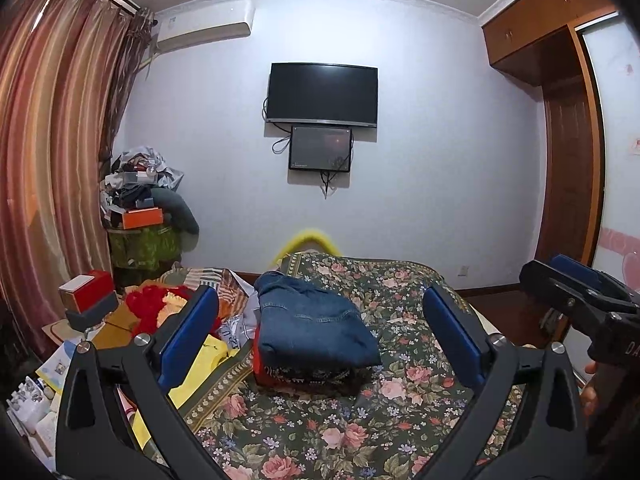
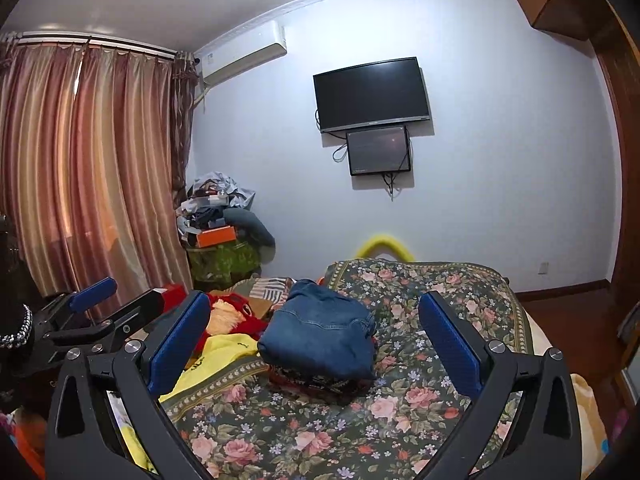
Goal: Fold large clothes
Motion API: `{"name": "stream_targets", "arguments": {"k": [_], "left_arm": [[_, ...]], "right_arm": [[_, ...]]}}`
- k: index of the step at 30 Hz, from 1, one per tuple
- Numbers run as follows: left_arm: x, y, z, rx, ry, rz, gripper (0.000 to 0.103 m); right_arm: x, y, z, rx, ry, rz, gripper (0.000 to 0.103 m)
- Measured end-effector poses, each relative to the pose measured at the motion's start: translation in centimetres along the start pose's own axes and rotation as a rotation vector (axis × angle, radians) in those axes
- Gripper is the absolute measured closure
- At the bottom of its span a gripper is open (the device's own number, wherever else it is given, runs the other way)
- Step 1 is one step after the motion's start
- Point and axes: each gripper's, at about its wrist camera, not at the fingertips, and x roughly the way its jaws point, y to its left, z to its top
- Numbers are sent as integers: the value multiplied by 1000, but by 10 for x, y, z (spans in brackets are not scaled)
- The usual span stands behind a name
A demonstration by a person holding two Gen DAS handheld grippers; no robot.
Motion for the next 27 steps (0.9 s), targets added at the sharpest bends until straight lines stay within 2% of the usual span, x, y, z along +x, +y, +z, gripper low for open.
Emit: {"name": "stream_targets", "arguments": {"k": [14,27], "left_arm": [[1,-3,2,9,5,-14,1],[2,-2,3,9,5,-66,1]], "right_arm": [[-4,-4,2,19,5,-14,0],[-4,-6,3,26,-2,-29,0]]}}
